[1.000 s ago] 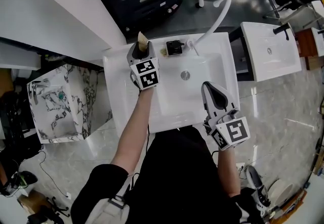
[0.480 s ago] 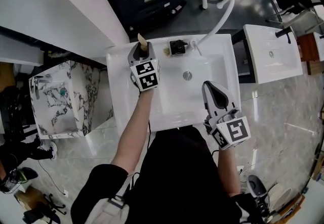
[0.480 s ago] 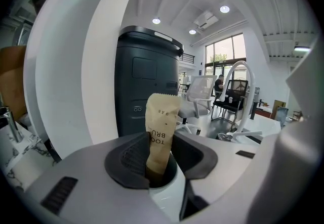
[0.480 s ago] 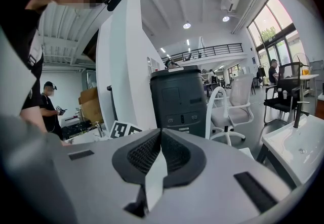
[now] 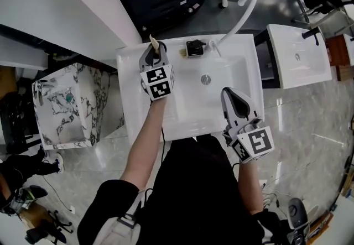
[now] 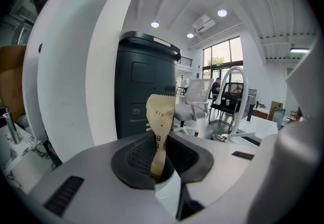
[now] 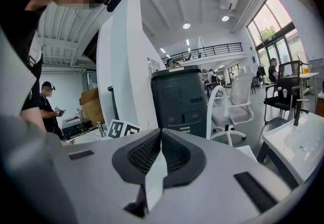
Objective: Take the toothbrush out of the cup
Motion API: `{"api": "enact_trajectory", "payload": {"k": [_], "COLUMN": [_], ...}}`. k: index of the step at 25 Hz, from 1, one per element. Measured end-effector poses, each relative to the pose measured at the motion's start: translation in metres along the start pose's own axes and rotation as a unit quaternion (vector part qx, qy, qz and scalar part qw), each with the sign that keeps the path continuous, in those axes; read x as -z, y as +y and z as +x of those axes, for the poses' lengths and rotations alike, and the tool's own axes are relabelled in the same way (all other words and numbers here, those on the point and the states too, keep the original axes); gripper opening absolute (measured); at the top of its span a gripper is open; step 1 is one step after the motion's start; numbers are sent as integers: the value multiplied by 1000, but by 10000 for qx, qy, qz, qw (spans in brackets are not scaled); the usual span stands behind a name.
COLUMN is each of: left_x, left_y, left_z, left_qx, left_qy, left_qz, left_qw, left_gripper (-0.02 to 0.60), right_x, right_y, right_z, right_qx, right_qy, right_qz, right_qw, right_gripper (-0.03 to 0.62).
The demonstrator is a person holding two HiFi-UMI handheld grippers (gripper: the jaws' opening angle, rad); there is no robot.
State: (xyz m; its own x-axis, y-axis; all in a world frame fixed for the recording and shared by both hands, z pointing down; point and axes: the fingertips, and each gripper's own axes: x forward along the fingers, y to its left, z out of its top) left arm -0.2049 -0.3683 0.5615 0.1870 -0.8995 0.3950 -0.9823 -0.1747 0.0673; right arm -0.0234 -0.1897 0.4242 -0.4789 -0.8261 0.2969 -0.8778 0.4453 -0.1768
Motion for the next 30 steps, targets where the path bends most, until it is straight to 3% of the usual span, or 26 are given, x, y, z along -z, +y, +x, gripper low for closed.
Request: {"api": "enact_trajectory", "payload": {"k": [11, 18, 30], "left_x": [-31, -64, -97], "left_y": [-8, -15, -63], "left_z": [-27, -62, -143], "left_qx": [28, -228, -463], "left_qy": [-463, -861, -1409], "left_qz": [174, 364, 542], "left_qw": [9988, 9954, 9875], "left_gripper": [66, 63, 49], "right_x": [-11, -18, -28], "right_y": [-2, -11, -34], "right_z": [-20, -43, -101], "right_qx": [-125, -420, -971], "right_qy": [-341, -611, -983], "right_qz": [15, 68, 124], "right_qw": [9993, 9972, 9903], "right_gripper": [32, 32, 32]}}
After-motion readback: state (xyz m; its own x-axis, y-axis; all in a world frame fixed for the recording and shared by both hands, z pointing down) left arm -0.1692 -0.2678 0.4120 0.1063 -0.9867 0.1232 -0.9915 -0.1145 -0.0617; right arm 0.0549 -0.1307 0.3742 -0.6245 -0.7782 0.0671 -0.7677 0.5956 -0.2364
